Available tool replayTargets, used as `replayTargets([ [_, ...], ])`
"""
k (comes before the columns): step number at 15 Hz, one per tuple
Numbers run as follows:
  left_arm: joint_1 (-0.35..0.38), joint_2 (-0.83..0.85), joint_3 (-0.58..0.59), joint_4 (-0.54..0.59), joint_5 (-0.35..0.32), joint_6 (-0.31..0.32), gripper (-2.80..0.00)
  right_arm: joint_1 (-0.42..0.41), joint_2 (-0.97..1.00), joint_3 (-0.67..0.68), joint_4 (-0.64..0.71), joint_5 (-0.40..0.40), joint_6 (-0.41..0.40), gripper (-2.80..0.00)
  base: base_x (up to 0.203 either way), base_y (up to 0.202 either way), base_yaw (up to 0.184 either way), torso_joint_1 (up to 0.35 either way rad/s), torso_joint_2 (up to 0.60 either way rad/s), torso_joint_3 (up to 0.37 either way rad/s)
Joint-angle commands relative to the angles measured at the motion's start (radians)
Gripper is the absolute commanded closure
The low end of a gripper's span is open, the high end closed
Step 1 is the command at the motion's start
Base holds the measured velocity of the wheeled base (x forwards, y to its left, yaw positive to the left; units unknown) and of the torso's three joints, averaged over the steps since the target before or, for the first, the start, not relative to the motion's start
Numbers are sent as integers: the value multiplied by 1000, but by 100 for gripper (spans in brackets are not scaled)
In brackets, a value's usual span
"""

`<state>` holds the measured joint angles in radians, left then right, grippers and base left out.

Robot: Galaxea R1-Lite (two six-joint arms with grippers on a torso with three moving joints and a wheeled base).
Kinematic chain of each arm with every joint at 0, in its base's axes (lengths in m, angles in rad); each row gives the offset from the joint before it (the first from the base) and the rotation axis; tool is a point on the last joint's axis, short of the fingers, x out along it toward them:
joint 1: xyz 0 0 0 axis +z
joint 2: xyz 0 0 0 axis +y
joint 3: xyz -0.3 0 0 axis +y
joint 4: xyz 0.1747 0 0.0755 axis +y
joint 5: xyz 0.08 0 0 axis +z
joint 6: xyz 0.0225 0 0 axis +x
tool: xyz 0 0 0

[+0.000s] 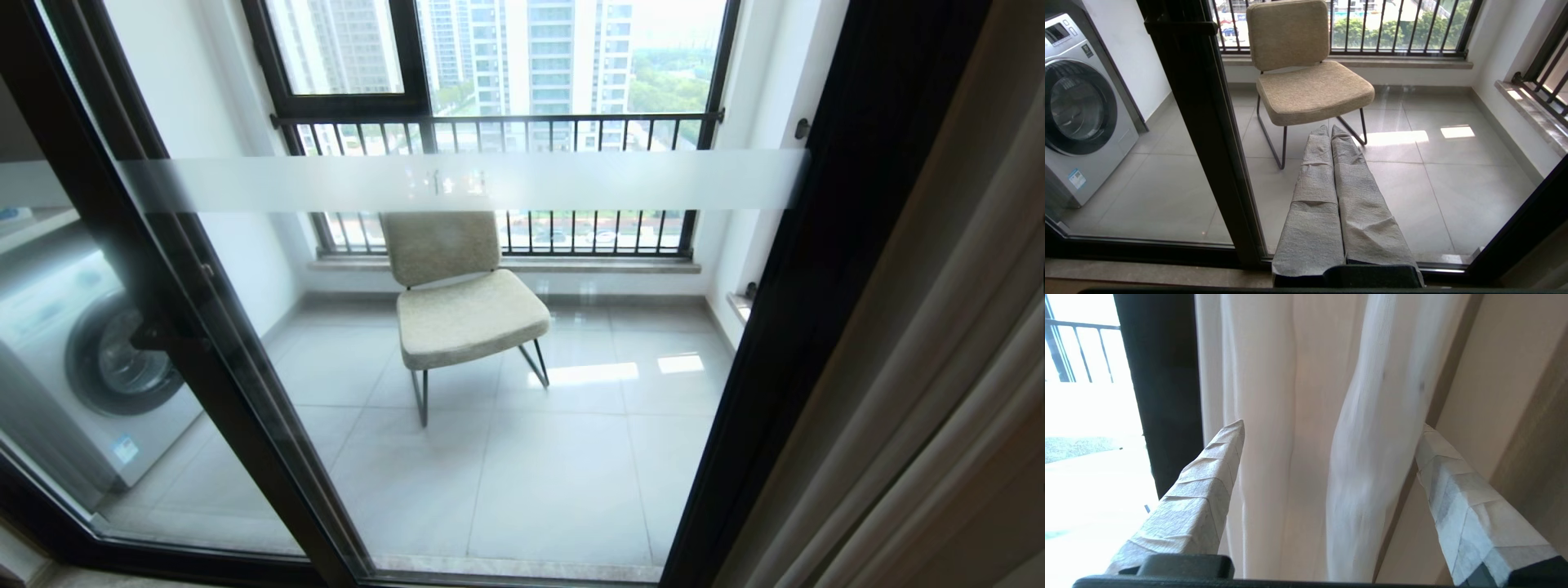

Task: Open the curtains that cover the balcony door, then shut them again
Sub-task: Pull the inner curtains open on both sides

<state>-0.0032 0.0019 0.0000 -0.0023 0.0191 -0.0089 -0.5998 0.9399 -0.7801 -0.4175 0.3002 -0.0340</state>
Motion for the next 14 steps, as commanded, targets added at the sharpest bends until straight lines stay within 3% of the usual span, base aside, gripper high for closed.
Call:
replayTargets([
  [1, 0, 0, 0, -1, 1, 0, 0, 1, -154, 93, 4, 2, -2, -280, 0, 0, 0, 0, 0, 0],
  [5, 0, 0, 0, -1, 1, 0, 0, 15, -357, 246, 20, 2, -17, -280, 0, 0, 0, 0, 0, 0],
  [8, 0, 0, 0, -1, 1, 0, 0, 57, -538, 318, 130, 0, -72, -280, 0, 0, 0, 0, 0, 0],
  [11, 0, 0, 0, -1, 1, 0, 0, 160, -646, 354, 274, -33, -116, -280, 0, 0, 0, 0, 0, 0],
  [14, 0, 0, 0, -1, 1, 0, 0, 273, -655, 371, 289, -100, -137, -280, 0, 0, 0, 0, 0, 0],
])
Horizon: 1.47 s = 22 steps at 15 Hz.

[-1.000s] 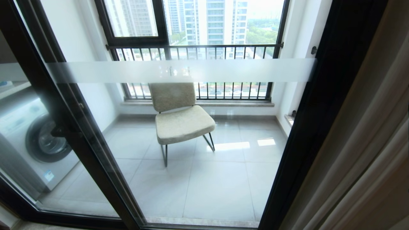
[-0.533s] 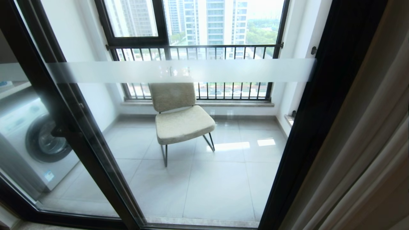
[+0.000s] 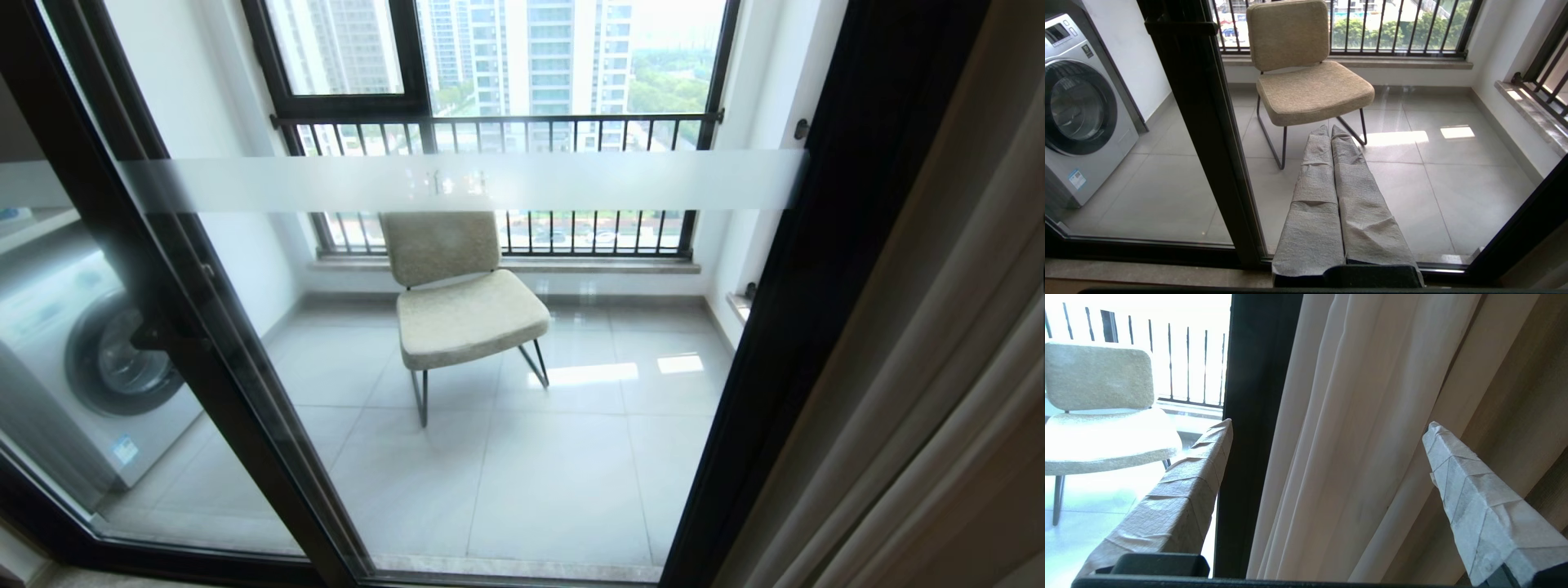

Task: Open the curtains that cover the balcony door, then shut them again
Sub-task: Pull the inner curtains open on both sides

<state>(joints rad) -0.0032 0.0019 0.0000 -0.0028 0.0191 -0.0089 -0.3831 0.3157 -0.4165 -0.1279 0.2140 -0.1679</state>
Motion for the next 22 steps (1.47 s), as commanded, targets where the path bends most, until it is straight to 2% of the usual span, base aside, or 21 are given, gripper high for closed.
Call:
replayTargets([
  [1, 0, 0, 0, 0, 1, 0, 0, 109, -32, 10, 2, -43, -12, -280, 0, 0, 0, 0, 0, 0],
  [2, 0, 0, 0, 0, 1, 0, 0, 164, -32, 15, 2, -83, -29, -280, 0, 0, 0, 0, 0, 0],
  [3, 0, 0, 0, 0, 1, 0, 0, 205, -31, 22, 2, -117, -40, 0, 0, 0, 0, 0, 0, 0],
  [5, 0, 0, 0, 0, 1, 0, 0, 278, -31, 43, 3, -147, -45, 0, 0, 0, 0, 0, 0, 0],
  [9, 0, 0, 0, 0, 1, 0, 0, 388, -110, 154, 6, -148, -42, 0, 0, 0, 0, 0, 0, 0],
  [13, 0, 0, 0, 0, 1, 0, 0, 396, -164, 277, 4, -148, 28, 0, 0, 0, 0, 0, 0, 0],
  [16, 0, 0, 0, 0, 1, 0, 0, 391, -299, 341, 56, -147, 29, 0, 0, 0, 0, 0, 0, 0],
  [18, 0, 0, 0, -1, 1, 0, 0, 389, -316, 398, 84, -148, 33, 0, 0, 0, 0, 0, 0, 0],
  [22, 0, 0, 0, 0, 1, 0, 0, 389, -316, 413, 142, -150, 64, 0, 0, 0, 0, 0, 0, 0],
])
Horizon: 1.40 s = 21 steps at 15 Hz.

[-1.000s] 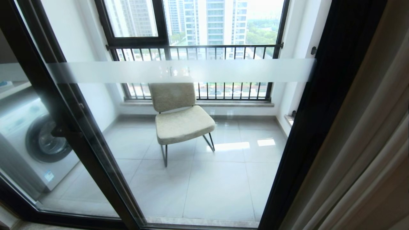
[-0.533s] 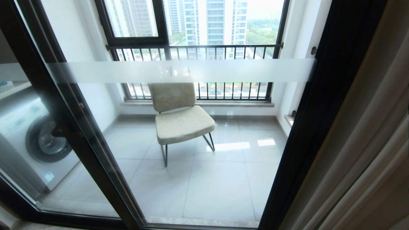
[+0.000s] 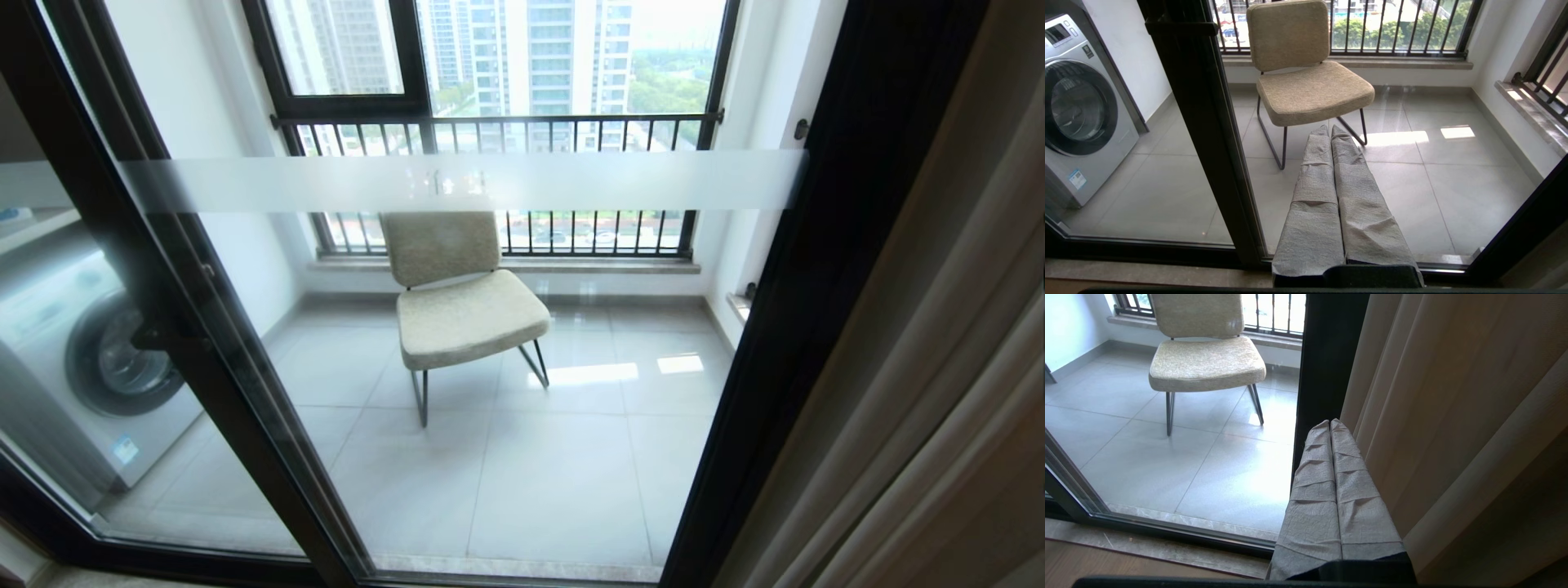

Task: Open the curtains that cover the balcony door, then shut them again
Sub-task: Pull the inner curtains open on both sides, then close the inner curtains on both sides

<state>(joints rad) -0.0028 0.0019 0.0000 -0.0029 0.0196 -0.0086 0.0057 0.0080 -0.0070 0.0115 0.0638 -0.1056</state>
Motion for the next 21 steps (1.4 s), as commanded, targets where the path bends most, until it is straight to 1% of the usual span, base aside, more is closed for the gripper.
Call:
replayTargets([
  [1, 0, 0, 0, 0, 0, -1, 0, 0, -8, 5, 2, 1, 4, 0, 0, 0, 0, 0, 0, 0],
  [21, 0, 0, 0, 0, 0, -1, 0, 0, -8, 5, -5, 1, 12, 0, 0, 0, 0, 0, 0, 0],
])
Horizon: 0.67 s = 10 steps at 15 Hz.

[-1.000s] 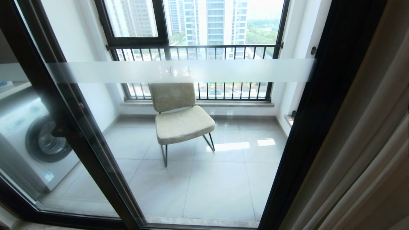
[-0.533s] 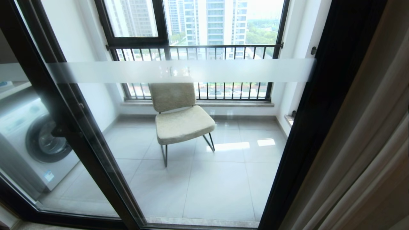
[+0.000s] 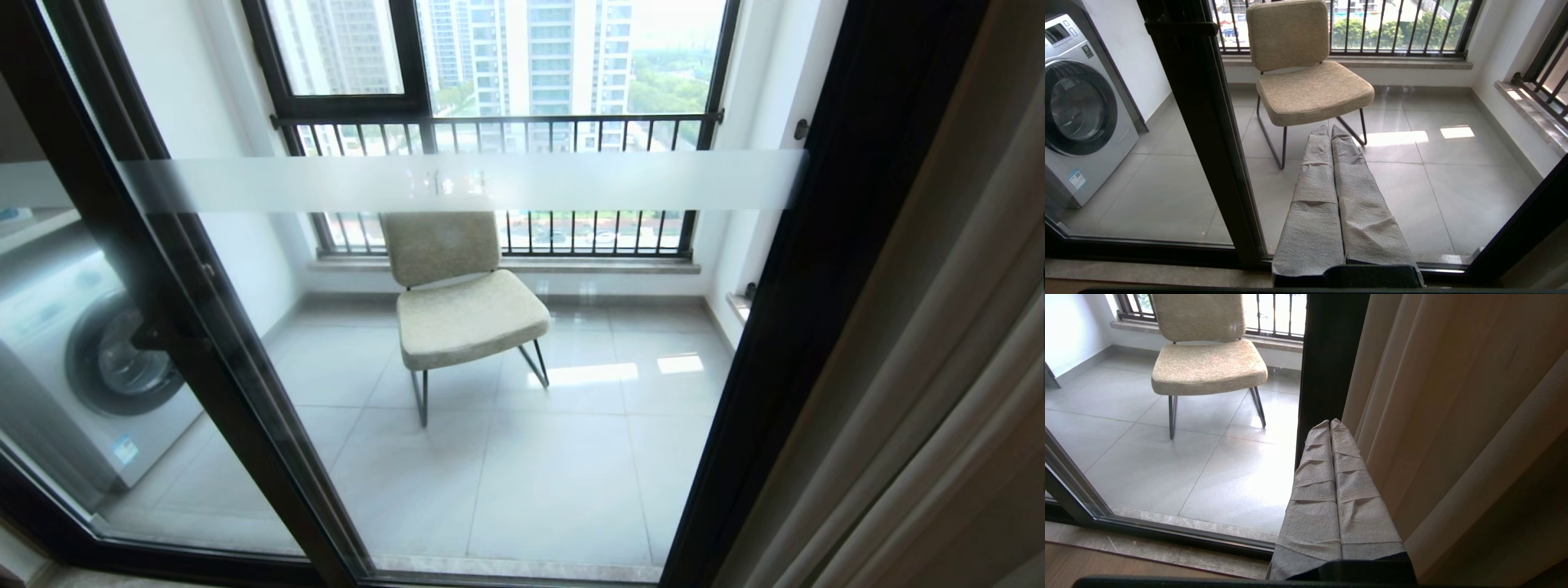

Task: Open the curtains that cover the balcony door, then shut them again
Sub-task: Close the inner curtains on both sides

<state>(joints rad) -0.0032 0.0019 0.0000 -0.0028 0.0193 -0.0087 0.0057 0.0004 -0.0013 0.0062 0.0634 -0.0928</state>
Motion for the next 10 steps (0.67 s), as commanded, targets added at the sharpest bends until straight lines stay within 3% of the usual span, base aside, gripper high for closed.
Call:
replayTargets([
  [1, 0, 0, 0, 0, 1, -1, 0, 0, 0, 0, 0, 1, -1, 0, 0, 0, 0, 0, 0, 0],
  [10, 0, 0, 0, 0, 1, -1, 0, 0, 0, 1, 0, -1, -1, 0, 0, 0, 0, 0, 0, 0],
])
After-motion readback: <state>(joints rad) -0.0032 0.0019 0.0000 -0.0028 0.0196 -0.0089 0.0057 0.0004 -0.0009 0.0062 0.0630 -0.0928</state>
